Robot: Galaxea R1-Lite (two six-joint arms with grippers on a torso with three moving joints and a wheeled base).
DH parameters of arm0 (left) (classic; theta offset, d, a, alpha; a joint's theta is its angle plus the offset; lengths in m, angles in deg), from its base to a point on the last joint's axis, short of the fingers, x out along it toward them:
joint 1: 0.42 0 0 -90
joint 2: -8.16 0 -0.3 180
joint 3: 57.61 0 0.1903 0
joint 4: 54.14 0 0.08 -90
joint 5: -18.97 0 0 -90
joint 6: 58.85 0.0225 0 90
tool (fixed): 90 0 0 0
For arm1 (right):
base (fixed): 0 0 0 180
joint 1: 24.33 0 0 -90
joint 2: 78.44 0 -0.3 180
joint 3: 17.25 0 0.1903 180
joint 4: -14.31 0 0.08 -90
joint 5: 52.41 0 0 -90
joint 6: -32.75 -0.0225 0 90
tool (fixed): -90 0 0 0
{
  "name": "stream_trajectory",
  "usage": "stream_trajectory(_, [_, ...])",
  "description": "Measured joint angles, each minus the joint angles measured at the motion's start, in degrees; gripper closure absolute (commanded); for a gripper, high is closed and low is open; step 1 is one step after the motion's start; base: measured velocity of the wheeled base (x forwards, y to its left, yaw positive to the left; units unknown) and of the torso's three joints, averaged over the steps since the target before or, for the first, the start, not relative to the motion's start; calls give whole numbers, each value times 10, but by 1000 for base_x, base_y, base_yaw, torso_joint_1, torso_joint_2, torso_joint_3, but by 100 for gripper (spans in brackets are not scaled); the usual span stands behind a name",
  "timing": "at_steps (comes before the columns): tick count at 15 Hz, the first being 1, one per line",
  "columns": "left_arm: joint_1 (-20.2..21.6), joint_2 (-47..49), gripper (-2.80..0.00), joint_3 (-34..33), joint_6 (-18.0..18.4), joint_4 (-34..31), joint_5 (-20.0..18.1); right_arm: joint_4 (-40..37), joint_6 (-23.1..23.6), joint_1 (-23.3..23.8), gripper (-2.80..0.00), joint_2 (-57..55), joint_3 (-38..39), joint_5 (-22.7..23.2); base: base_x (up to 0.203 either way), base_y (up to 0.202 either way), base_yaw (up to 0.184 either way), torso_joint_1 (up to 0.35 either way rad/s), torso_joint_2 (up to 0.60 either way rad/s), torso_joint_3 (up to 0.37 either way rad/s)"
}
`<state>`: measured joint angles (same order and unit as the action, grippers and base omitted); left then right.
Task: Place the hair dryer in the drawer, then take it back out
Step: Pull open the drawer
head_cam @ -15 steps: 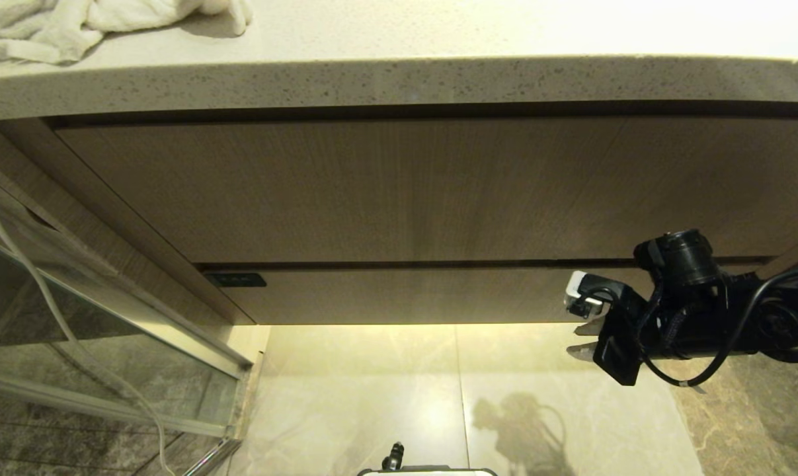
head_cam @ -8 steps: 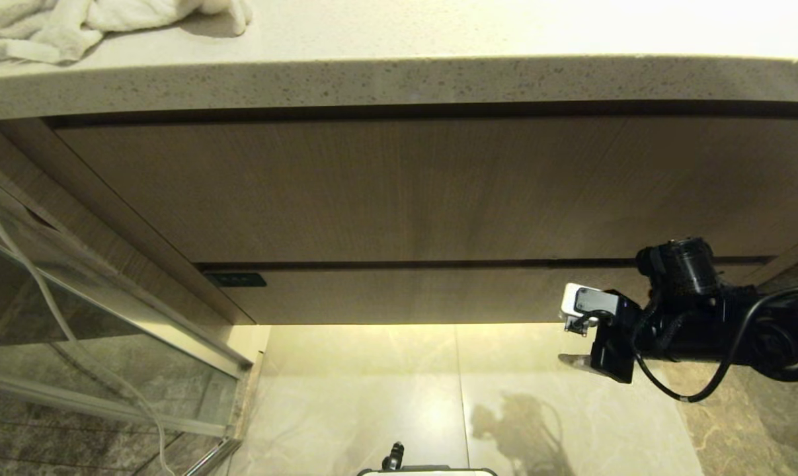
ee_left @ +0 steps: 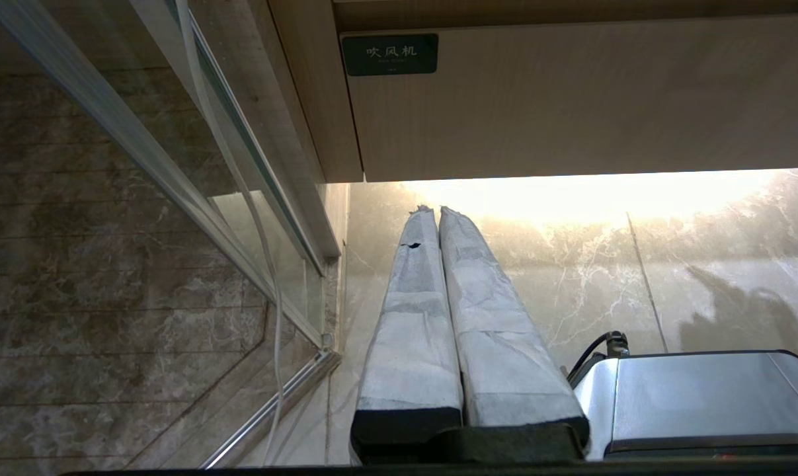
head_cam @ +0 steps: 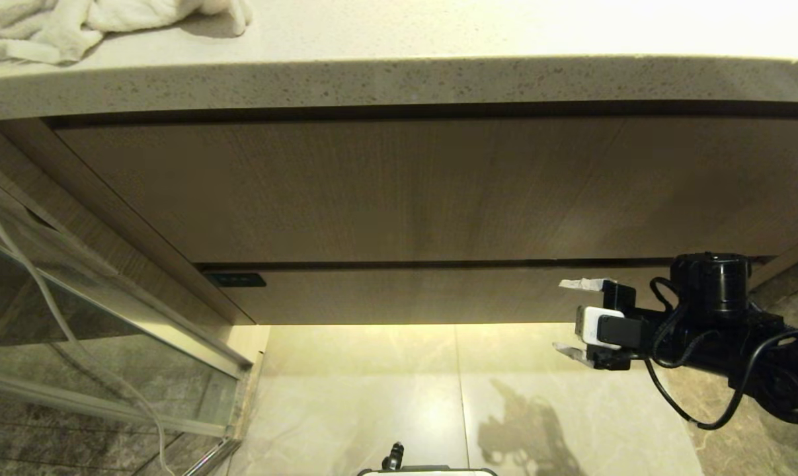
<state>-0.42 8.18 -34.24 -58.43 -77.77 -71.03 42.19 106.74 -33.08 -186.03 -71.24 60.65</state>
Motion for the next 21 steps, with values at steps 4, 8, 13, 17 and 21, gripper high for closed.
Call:
stream_trajectory(4, [0,0,0,0,0,0,0,26,4,2,-280,-38,-15,-5,0,0,0,0,0,0])
stream_trajectory(8, [0,0,0,0,0,0,0,28,1,3,-280,-80,-70,-19,0,0,0,0,0,0])
stream_trajectory(13, [0,0,0,0,0,0,0,31,-3,12,-280,-119,-121,-20,0,0,0,0,0,0])
stream_trajectory(17, [0,0,0,0,0,0,0,38,-5,21,-280,-138,-140,-20,0,0,0,0,0,0])
stream_trajectory(21, [0,0,0,0,0,0,0,19,-18,41,-280,-149,-156,-39,0,0,0,0,0,0])
